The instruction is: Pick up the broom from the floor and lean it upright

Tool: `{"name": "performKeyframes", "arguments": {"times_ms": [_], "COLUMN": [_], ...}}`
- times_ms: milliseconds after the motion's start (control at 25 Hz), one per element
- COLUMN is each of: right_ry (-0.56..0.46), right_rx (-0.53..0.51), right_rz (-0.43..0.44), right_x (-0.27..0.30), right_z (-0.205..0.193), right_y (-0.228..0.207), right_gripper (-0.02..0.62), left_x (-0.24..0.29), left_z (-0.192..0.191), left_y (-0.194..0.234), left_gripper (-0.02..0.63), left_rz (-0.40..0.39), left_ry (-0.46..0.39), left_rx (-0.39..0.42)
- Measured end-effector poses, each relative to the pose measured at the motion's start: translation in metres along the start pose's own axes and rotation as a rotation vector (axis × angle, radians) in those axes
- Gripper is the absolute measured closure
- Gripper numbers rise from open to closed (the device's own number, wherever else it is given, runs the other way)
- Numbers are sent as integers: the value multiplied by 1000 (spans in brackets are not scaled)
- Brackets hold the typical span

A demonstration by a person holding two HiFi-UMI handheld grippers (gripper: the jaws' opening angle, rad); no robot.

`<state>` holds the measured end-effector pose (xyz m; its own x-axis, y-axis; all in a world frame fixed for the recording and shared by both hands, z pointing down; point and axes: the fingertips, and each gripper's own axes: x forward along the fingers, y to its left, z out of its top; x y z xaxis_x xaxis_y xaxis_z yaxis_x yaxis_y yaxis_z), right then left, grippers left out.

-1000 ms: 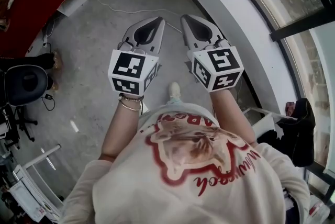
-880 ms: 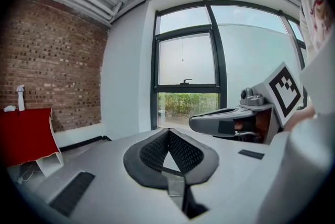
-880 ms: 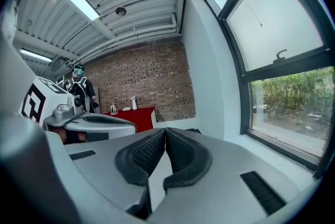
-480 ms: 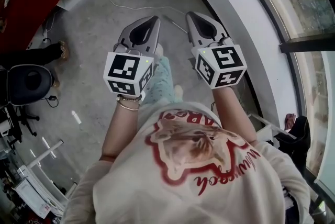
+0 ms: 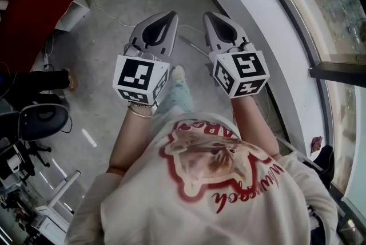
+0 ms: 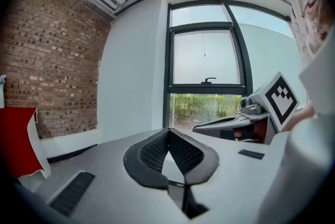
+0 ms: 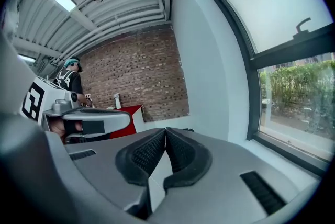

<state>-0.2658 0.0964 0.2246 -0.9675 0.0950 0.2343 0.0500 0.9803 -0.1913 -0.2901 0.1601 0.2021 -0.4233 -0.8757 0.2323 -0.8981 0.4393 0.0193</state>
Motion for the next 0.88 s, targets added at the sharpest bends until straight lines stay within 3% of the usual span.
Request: {"name": "performKeyframes", "arguments": {"times_ms": [200,360,720,880], "right_ry": [11,34,154,195], "right_rx": [-37,-29,-54,-50], "right_rz": [-56,-38,2,14], "right_x": [77,108,158,174], "right_z": [20,14,-68,-121], "right_y": [-14,-34,-82,-98], "right_gripper": [571,571,571,571], "left_x": [48,90,152,174], "left_z": [0,-14,-80,-148], "left_y": [67,80,97,103], "left_gripper": [589,589,589,589], "left_rz": [-48,-70,-56,-41], "left_ry": [22,46,38,134], "left_rx": [-15,-23,-69,-71]}}
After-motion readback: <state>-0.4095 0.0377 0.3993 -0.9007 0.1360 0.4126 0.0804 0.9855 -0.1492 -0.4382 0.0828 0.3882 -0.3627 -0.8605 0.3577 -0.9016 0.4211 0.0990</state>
